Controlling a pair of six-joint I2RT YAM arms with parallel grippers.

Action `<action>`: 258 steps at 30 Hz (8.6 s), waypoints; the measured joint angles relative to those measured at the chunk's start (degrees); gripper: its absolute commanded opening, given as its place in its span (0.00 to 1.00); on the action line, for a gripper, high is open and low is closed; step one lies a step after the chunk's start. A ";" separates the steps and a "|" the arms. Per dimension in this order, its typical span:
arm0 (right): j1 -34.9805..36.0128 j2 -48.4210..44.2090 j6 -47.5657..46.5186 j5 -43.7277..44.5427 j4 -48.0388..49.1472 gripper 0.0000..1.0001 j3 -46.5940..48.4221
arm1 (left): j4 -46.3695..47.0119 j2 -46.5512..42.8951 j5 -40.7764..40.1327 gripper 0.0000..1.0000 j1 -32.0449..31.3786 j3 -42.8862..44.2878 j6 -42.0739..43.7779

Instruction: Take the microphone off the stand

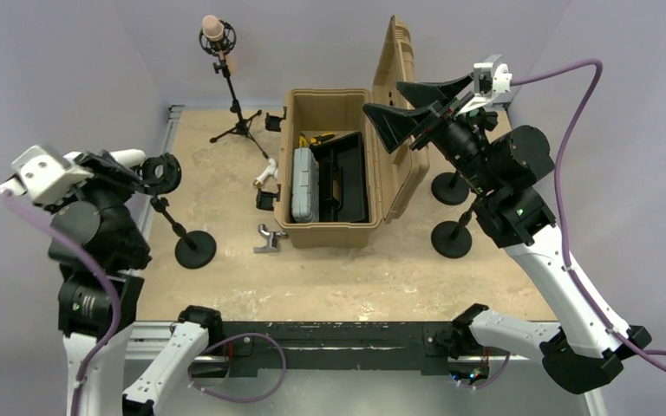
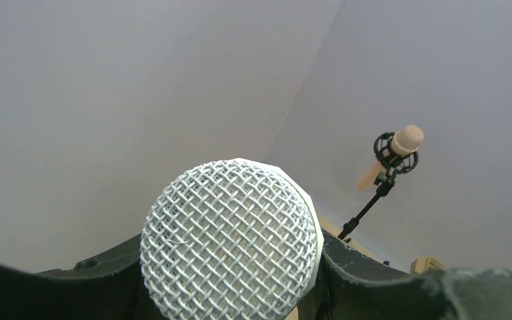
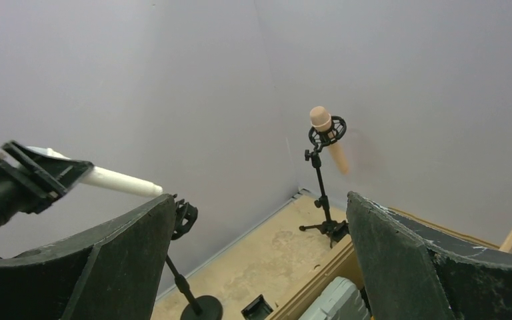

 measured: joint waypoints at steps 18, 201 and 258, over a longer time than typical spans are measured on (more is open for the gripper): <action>0.00 -0.96 -0.02 0.17 -0.04 0.99 -1.64 | -22.40 16.44 30.08 0.00 0.11 29.22 -0.66; 0.00 8.15 -6.45 2.54 -11.41 0.99 2.12 | -33.51 11.41 50.62 0.89 43.23 -6.49 -47.69; 0.00 8.44 -5.77 1.51 -9.79 0.99 1.86 | -18.03 7.39 46.21 0.59 43.23 -18.58 -49.18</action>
